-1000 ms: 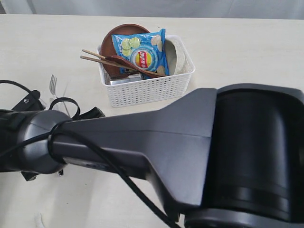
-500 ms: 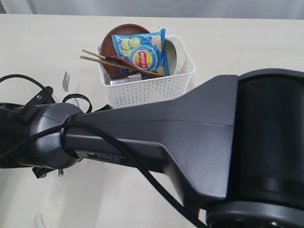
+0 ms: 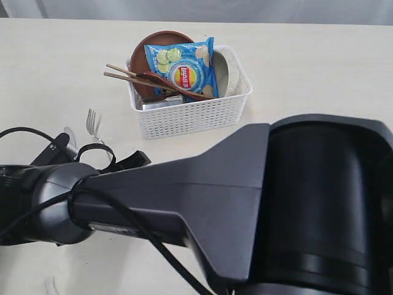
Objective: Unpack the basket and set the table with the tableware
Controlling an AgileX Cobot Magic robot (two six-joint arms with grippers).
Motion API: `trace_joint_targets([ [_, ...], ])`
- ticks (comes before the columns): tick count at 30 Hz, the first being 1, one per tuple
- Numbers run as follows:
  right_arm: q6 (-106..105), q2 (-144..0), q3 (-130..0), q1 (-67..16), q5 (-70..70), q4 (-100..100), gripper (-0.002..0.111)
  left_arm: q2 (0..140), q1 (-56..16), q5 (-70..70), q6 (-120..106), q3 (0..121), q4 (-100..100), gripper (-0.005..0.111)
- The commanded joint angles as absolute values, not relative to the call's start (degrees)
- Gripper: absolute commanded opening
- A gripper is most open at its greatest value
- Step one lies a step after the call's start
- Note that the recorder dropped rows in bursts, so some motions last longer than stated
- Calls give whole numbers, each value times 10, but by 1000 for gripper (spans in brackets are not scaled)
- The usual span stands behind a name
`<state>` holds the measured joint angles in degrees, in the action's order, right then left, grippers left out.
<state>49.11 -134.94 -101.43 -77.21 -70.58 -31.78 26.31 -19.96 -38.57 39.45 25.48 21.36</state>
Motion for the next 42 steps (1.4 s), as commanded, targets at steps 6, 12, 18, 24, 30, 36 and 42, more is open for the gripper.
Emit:
trace_joint_targets([
  [6, 494, -1354, -1012, -778, -700, -311, 39, 259, -204, -379, 396, 258, 205, 0],
  [12, 494, -1343, -1012, -779, -700, -309, 48, 259, -204, -379, 396, 258, 205, 0],
  [18, 486, -1301, -1012, -778, -700, -316, 43, 259, -204, -379, 396, 258, 204, 0],
  [24, 433, -1261, -1012, -742, -700, -314, 1, 259, -204, -382, 386, 258, 192, 0],
  [30, 389, -1263, -970, -661, -700, -270, -1, 259, -204, -382, 383, 258, 187, 0],
  [36, 366, -1263, -917, -650, -572, -188, -1, 259, -204, -377, 383, 258, 186, 0],
  [42, 356, -1263, -915, -660, -558, -165, -1, 259, -204, -377, 383, 258, 186, 0],
])
